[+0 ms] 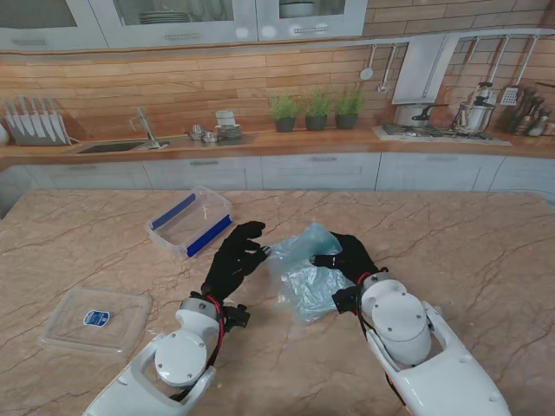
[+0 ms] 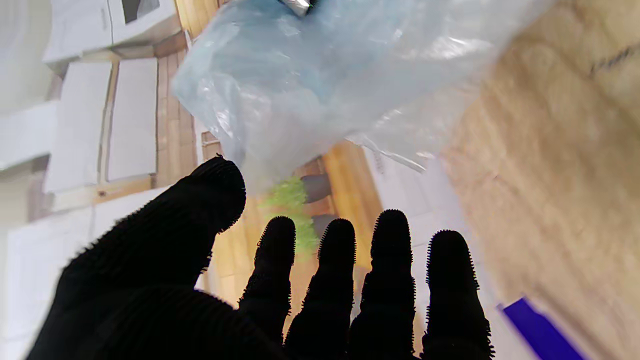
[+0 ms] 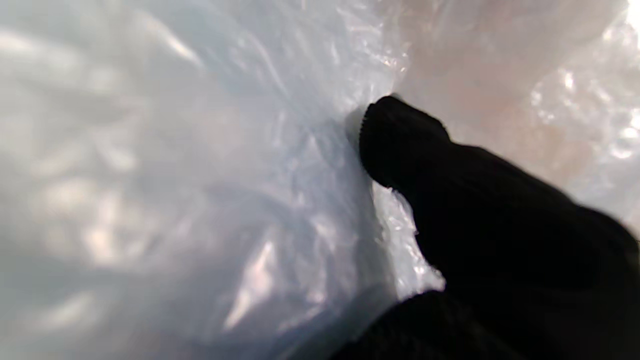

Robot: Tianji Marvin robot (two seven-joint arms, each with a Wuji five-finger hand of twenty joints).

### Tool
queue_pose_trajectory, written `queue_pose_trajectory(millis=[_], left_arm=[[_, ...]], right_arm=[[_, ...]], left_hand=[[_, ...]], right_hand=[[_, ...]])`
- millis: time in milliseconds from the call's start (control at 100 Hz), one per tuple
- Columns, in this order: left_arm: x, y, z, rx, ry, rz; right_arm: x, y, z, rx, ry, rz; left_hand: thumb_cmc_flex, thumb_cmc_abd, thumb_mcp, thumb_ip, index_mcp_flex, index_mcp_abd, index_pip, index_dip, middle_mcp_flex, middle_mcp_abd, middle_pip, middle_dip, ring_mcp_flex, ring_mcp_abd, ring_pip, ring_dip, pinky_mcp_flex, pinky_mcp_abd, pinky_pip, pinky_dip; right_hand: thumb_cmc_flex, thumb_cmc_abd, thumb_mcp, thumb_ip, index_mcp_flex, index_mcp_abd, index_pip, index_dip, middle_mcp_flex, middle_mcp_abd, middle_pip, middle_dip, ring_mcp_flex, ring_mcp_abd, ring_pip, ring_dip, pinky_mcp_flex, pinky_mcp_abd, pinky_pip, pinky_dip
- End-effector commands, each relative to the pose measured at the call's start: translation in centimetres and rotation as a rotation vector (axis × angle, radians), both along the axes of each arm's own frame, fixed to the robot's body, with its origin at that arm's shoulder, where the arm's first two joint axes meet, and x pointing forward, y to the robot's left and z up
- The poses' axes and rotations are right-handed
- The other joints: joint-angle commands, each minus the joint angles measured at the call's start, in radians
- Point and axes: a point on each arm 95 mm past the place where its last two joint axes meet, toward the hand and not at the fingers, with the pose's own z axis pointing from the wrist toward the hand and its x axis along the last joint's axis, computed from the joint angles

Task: Fold the bubble film and place it into the plastic crate

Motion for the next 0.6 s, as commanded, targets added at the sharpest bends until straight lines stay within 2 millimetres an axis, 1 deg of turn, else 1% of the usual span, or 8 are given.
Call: queue_pose_trajectory(millis=[0,130,210,310,360,400,470,590], left_arm=[[-0.1,1.0,0.7,0.013,-0.038,0.005],[0.0,2.4,2.0,0.093,-0.121,0.006],[0.4,3.4,2.7,0.173,-0.166,0.006],[1.0,4.6,3.6,0.291,-0.209,0.019],[1.4,5.3,4.0,0.365,-0.223,0.012],[1.9,5.9,4.4,0.433,-0.235,-0.002],[2.7,7.3,5.1,0.587,-0.241,-0.045],[3.9,9.4,6.1,0.836,-0.244,-0.09]], right_arm=[[-0.3,0.1,0.5,-0.002,-0.042,-0.004],[-0.7,-0.2,1.1,-0.016,-0.143,-0.025],[-0.9,-0.4,1.4,-0.029,-0.19,-0.034],[-1.3,-0.6,1.9,-0.044,-0.238,-0.031],[-1.5,-0.8,2.1,-0.055,-0.264,-0.028],[-1.6,-0.9,2.3,-0.064,-0.284,-0.029],[-1.9,-1.1,2.6,-0.077,-0.312,-0.032],[-2.2,-1.6,2.8,-0.093,-0.342,-0.045]], left_hand=[[0.0,0.021,-0.026,-0.006,0.012,-0.003,-0.03,-0.011,0.004,-0.001,-0.026,-0.015,-0.026,0.001,-0.014,-0.009,-0.011,-0.04,-0.018,-0.015],[0.009,0.027,-0.038,-0.005,0.026,-0.004,-0.042,-0.013,0.004,0.008,-0.05,-0.027,-0.037,0.005,-0.046,-0.028,-0.014,-0.05,-0.052,-0.044],[0.012,0.03,-0.04,-0.005,0.03,-0.005,-0.048,-0.014,0.005,0.01,-0.054,-0.03,-0.041,0.006,-0.057,-0.034,-0.016,-0.051,-0.062,-0.052],[0.019,0.023,-0.045,-0.004,0.047,0.0,-0.069,-0.02,0.006,0.021,-0.074,-0.043,-0.042,0.003,-0.095,-0.06,-0.02,-0.063,-0.097,-0.087],[0.026,0.019,-0.039,-0.005,0.049,-0.001,-0.082,-0.023,-0.002,0.022,-0.09,-0.055,-0.049,-0.005,-0.122,-0.08,-0.029,-0.082,-0.123,-0.115],[0.041,0.005,0.012,0.001,0.061,0.0,-0.094,-0.028,-0.003,0.026,-0.106,-0.069,-0.054,-0.005,-0.155,-0.108,-0.039,-0.095,-0.158,-0.148],[0.055,0.009,0.05,0.003,0.057,-0.011,-0.117,-0.036,-0.034,0.014,-0.126,-0.087,-0.085,-0.031,-0.198,-0.153,-0.059,-0.134,-0.238,-0.215],[0.047,-0.003,0.09,0.007,0.051,-0.017,-0.13,-0.04,-0.059,0.01,-0.142,-0.1,-0.108,-0.032,-0.222,-0.177,-0.06,-0.138,-0.268,-0.237]], right_hand=[[0.025,-0.003,0.004,-0.024,0.006,-0.057,0.019,0.003,0.058,-0.03,-0.018,-0.014,-0.042,-0.003,-0.02,-0.01,-0.026,0.017,-0.024,-0.017],[0.031,0.0,0.016,-0.023,0.007,-0.065,0.014,0.002,0.063,-0.04,-0.054,-0.015,-0.06,0.005,-0.058,-0.011,-0.036,0.023,-0.048,-0.018],[0.033,0.009,0.021,-0.025,-0.006,-0.057,0.015,0.01,0.052,-0.026,-0.052,0.005,-0.071,0.005,-0.042,0.007,-0.036,0.021,-0.05,-0.015],[0.035,0.013,0.021,-0.025,-0.01,-0.05,0.013,0.014,0.045,-0.02,-0.05,0.012,-0.078,0.007,-0.032,0.017,-0.046,0.021,-0.051,-0.01],[0.034,0.015,0.019,-0.025,-0.012,-0.052,0.012,0.015,0.044,-0.02,-0.048,0.013,-0.079,0.005,-0.031,0.019,-0.049,0.021,-0.052,-0.009],[0.034,0.017,0.016,-0.025,-0.014,-0.052,0.011,0.016,0.043,-0.021,-0.048,0.014,-0.08,0.003,-0.029,0.021,-0.049,0.021,-0.053,-0.008],[0.035,0.021,0.012,-0.024,-0.016,-0.051,0.01,0.018,0.041,-0.019,-0.047,0.016,-0.082,0.004,-0.029,0.023,-0.052,0.021,-0.055,-0.006],[0.035,0.026,0.005,-0.023,-0.02,-0.05,0.007,0.02,0.04,-0.019,-0.046,0.019,-0.082,0.002,-0.028,0.026,-0.053,0.02,-0.058,-0.003]])
